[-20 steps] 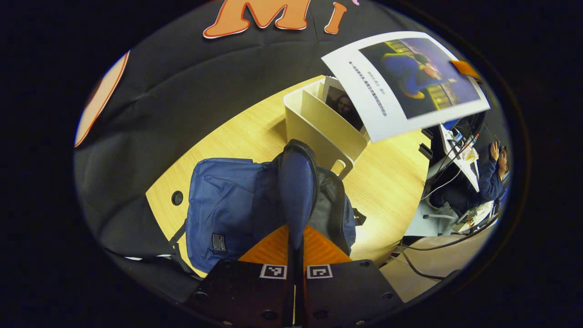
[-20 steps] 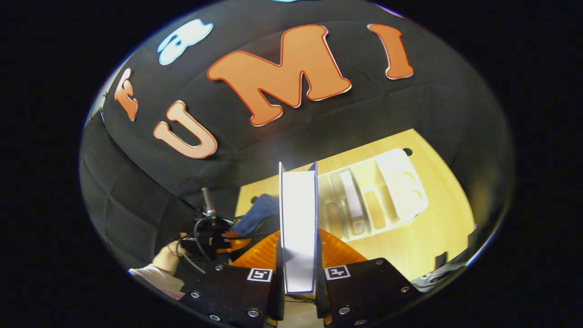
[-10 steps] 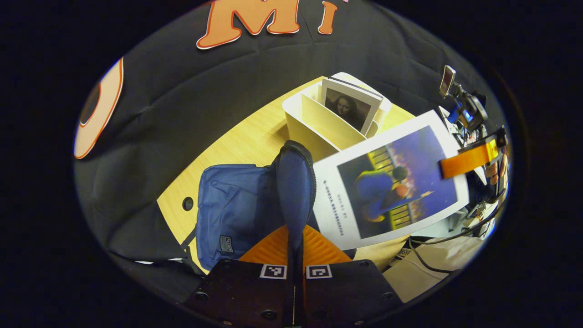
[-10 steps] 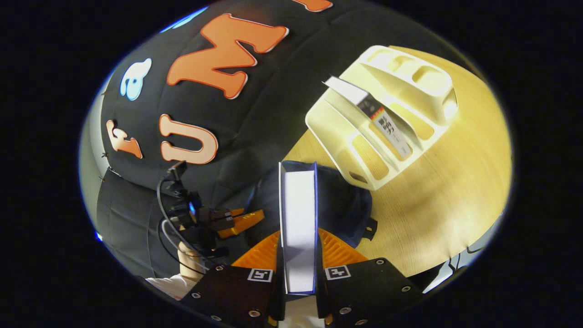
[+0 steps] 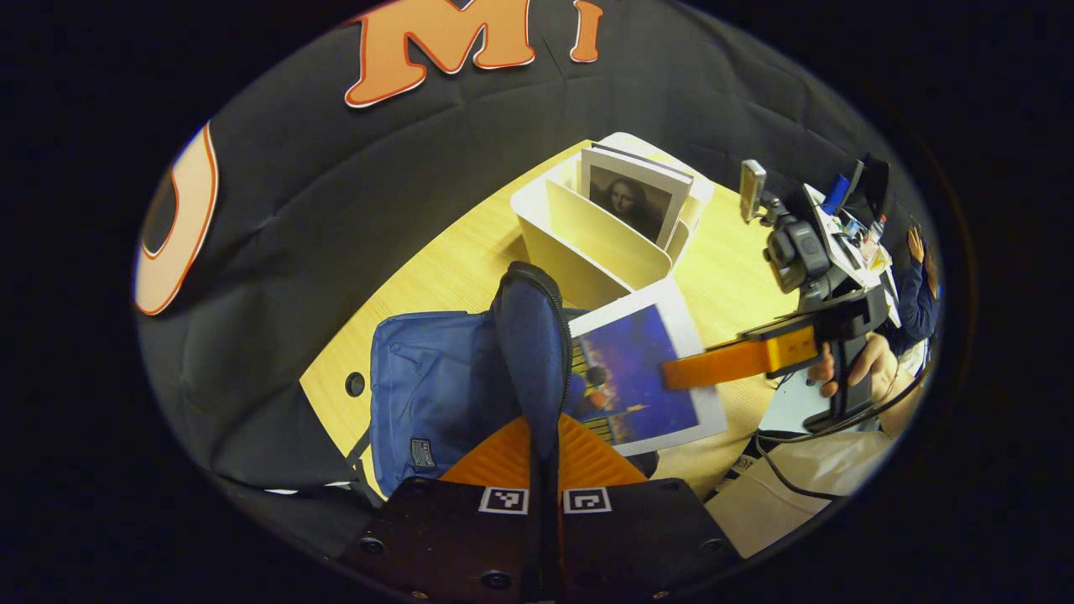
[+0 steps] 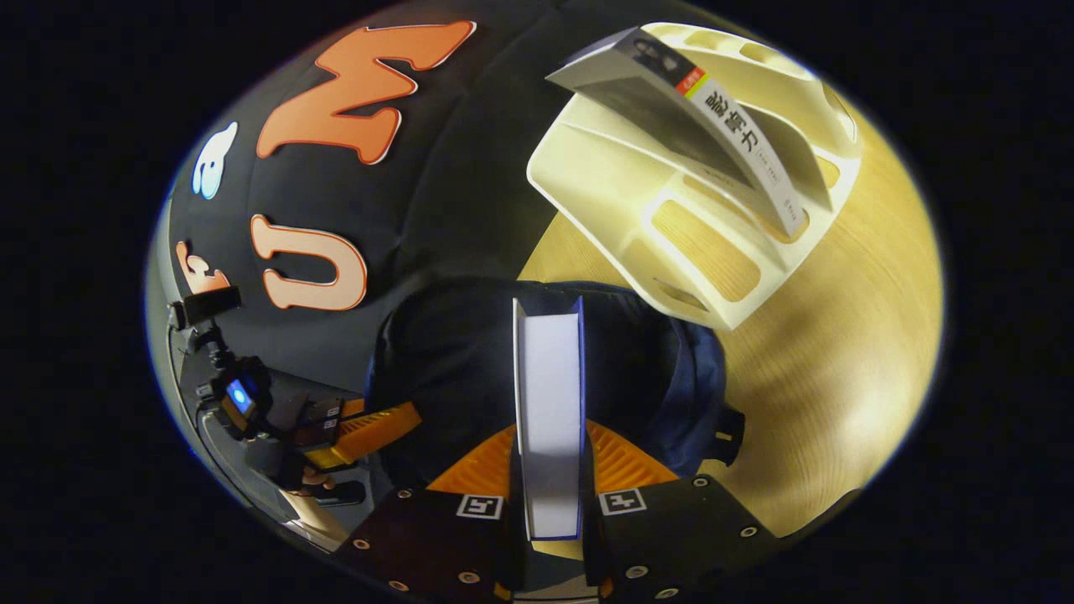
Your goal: Open the schoolbag, grab two books from the bookshelf and put them into the schoolbag.
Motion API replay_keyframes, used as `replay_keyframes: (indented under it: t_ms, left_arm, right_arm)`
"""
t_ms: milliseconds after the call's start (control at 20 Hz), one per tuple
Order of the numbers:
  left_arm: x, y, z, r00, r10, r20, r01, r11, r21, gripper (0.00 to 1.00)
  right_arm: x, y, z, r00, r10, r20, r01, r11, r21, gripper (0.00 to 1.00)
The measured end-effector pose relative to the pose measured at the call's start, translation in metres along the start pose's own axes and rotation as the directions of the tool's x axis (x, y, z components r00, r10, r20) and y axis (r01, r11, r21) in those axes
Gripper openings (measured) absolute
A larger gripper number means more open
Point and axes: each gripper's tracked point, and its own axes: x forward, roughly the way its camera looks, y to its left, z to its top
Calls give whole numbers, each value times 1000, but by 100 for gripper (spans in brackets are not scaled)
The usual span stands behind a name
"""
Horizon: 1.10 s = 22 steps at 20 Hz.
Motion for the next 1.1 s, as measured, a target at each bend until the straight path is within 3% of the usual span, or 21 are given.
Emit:
replay_keyframes:
  t_ms: [50, 100, 150, 200, 400, 550, 650, 700, 750, 800, 850, 1100]
  left_arm:
    - [-5, 1, -6, 1000, 0, 0, 0, 1000, 8, 1]
    - [-6, -1, -5, 1000, -4, 0, 4, 1000, 11, 8]
    - [-6, -3, -5, 1000, -9, 1, 9, 1000, 13, 8]
    - [-8, -4, -5, 1000, -11, 3, 11, 1000, 15, 1]
    - [-5, -12, 7, 1000, -21, 10, 21, 1000, 19, 1]
    - [-1, -9, 5, 1000, -21, 5, 21, 1000, 16, 1]
    - [0, -5, 4, 1000, -19, 0, 19, 1000, 2, 1]
    - [0, -2, 3, 1000, -16, 1, 16, 1000, -2, 1]
    - [0, -1, 4, 1000, -18, 2, 18, 1000, -6, 8]
    - [1, -2, 4, 1000, -20, 3, 20, 1000, -10, 1]
    - [2, -2, 4, 1000, -20, 3, 20, 1000, -9, 1]
    - [6, -2, 3, 1000, -27, -3, 27, 1000, -5, 1]
  right_arm:
    - [11, 2, -2, 1000, -4, 3, 4, 1000, 5, 27]
    - [22, 4, -1, 1000, -9, 13, 9, 1000, 9, 27]
    - [30, 6, 0, 1000, -14, 22, 14, 1000, 14, 27]
    - [38, 7, 0, 999, -22, 30, 21, 1000, 19, 27]
    - [67, 12, -6, 998, -56, 27, 56, 998, 6, 27]
    - [79, 12, -16, 997, -72, -35, 73, 997, 29, 27]
    - [78, 3, -13, 990, -138, -39, 139, 990, 14, 37]
    - [71, -5, -9, 984, -178, -31, 178, 984, -1, 27]
    - [66, -11, -7, 978, -205, -36, 205, 979, -2, 50]
    - [60, -14, -7, 975, -216, -48, 217, 976, 5, 73]
    - [55, -11, -8, 978, -201, -60, 202, 979, 10, 97]
    - [24, 5, -6, 981, -183, -60, 181, 983, -28, 97]
